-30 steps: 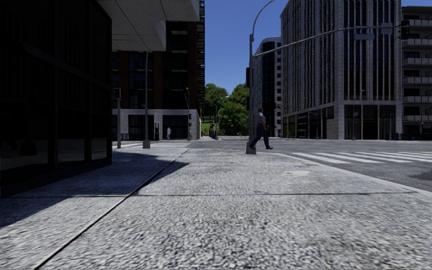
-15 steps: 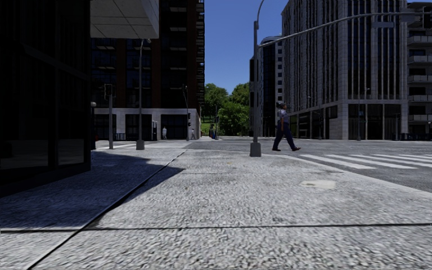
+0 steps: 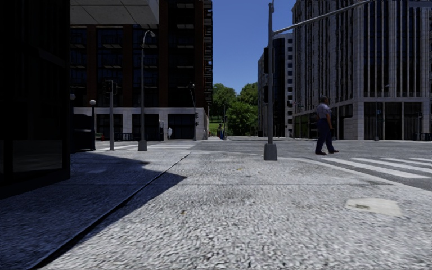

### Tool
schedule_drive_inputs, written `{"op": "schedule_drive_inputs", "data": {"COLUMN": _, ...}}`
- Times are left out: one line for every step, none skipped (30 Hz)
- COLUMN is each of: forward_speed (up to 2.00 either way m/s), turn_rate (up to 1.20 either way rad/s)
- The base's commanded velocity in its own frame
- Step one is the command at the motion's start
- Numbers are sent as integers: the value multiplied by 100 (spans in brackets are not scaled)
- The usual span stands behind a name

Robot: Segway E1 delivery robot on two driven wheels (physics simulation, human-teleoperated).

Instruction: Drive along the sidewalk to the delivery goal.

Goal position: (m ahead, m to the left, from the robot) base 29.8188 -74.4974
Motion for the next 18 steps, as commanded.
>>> {"op": "schedule_drive_inputs", "data": {"forward_speed": 200, "turn_rate": 29}}
{"op": "schedule_drive_inputs", "data": {"forward_speed": 200, "turn_rate": 30}}
{"op": "schedule_drive_inputs", "data": {"forward_speed": 200, "turn_rate": 32}}
{"op": "schedule_drive_inputs", "data": {"forward_speed": 200, "turn_rate": 32}}
{"op": "schedule_drive_inputs", "data": {"forward_speed": 200, "turn_rate": 36}}
{"op": "schedule_drive_inputs", "data": {"forward_speed": 200, "turn_rate": 38}}
{"op": "schedule_drive_inputs", "data": {"forward_speed": 200, "turn_rate": 39}}
{"op": "schedule_drive_inputs", "data": {"forward_speed": 200, "turn_rate": 39}}
{"op": "schedule_drive_inputs", "data": {"forward_speed": 200, "turn_rate": 39}}
{"op": "schedule_drive_inputs", "data": {"forward_speed": 200, "turn_rate": 39}}
{"op": "schedule_drive_inputs", "data": {"forward_speed": 200, "turn_rate": 39}}
{"op": "schedule_drive_inputs", "data": {"forward_speed": 200, "turn_rate": 39}}
{"op": "schedule_drive_inputs", "data": {"forward_speed": 200, "turn_rate": 39}}
{"op": "schedule_drive_inputs", "data": {"forward_speed": 200, "turn_rate": 39}}
{"op": "schedule_drive_inputs", "data": {"forward_speed": 200, "turn_rate": 39}}
{"op": "schedule_drive_inputs", "data": {"forward_speed": 200, "turn_rate": 39}}
{"op": "schedule_drive_inputs", "data": {"forward_speed": 200, "turn_rate": 39}}
{"op": "schedule_drive_inputs", "data": {"forward_speed": 200, "turn_rate": 37}}
